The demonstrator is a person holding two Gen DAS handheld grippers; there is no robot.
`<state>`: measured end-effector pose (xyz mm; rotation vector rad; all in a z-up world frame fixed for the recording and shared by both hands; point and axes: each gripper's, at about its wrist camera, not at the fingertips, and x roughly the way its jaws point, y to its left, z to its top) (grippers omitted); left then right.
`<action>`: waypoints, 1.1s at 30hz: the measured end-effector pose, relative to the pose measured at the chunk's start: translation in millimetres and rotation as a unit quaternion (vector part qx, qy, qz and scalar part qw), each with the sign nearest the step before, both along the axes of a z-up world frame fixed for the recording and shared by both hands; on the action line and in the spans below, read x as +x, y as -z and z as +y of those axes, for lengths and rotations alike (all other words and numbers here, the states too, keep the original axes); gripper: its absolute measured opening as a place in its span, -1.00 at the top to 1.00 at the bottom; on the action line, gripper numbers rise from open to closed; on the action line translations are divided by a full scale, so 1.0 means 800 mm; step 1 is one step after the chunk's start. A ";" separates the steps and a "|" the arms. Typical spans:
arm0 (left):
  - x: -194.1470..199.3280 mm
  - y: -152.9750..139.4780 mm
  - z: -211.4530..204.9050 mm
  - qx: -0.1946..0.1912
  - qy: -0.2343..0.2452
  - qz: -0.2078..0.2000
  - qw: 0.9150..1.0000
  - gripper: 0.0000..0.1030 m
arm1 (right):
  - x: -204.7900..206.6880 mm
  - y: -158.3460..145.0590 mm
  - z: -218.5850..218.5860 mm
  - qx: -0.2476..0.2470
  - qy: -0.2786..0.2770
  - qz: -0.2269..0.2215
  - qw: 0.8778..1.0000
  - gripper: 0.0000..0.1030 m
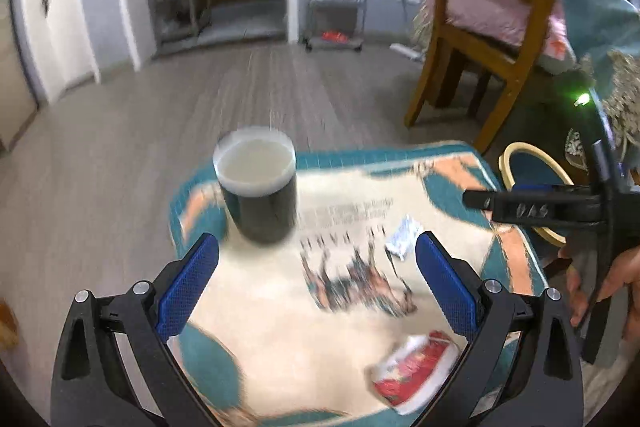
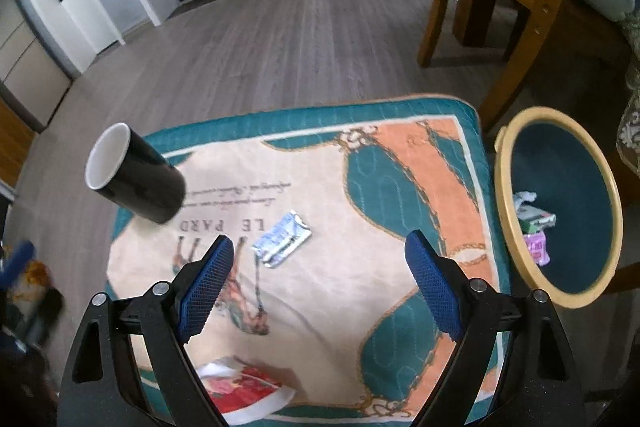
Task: Collect trash
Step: 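Grasp the red-and-white packet with the left gripper while the right grasps the silver blister pack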
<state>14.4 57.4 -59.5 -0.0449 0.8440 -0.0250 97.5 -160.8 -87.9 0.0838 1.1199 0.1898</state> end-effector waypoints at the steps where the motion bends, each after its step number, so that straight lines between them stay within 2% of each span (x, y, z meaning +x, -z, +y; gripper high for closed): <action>1: -0.003 0.015 -0.006 -0.002 -0.003 0.013 1.000 -0.88 | -0.001 0.004 -0.004 -0.001 0.004 0.002 1.000 -0.70; 5: -0.019 0.044 -0.040 0.042 0.034 0.018 0.998 -0.88 | 0.000 0.019 -0.024 -0.003 0.023 0.019 1.000 -0.70; 8: -0.029 0.063 -0.059 0.043 0.064 0.031 0.997 -0.84 | 0.003 0.025 -0.035 -0.003 0.034 0.024 0.999 -0.70; 10: -0.031 0.079 -0.067 0.041 0.081 0.054 0.994 -0.47 | 0.006 0.029 -0.039 0.004 0.035 0.030 0.999 -0.70; 14: -0.029 0.106 -0.078 0.045 0.110 0.089 0.989 -0.22 | 0.013 0.033 -0.039 0.017 0.034 0.036 0.999 -0.70; 17: -0.028 0.125 -0.089 0.051 0.138 0.121 0.982 0.10 | 0.018 0.038 -0.034 0.026 0.030 0.044 0.998 -0.70; 18: -0.027 0.131 -0.093 0.056 0.151 0.132 0.978 0.60 | 0.020 0.041 -0.031 0.030 0.029 0.047 0.998 -0.70; 19: -0.027 0.134 -0.096 0.070 0.160 0.134 0.976 0.68 | 0.021 0.042 -0.029 0.031 0.029 0.049 0.998 -0.70; 23: -0.025 0.119 -0.093 0.057 0.171 0.120 0.976 0.81 | 0.030 0.053 -0.016 0.035 0.023 0.061 0.997 -0.70; 31: -0.008 0.095 -0.053 0.059 0.125 0.094 0.986 0.82 | 0.052 0.087 0.014 0.045 0.024 0.092 0.994 -0.69; 33: -0.004 0.092 -0.042 0.063 0.113 0.092 0.987 0.82 | 0.056 0.095 0.023 0.044 0.027 0.099 0.994 -0.61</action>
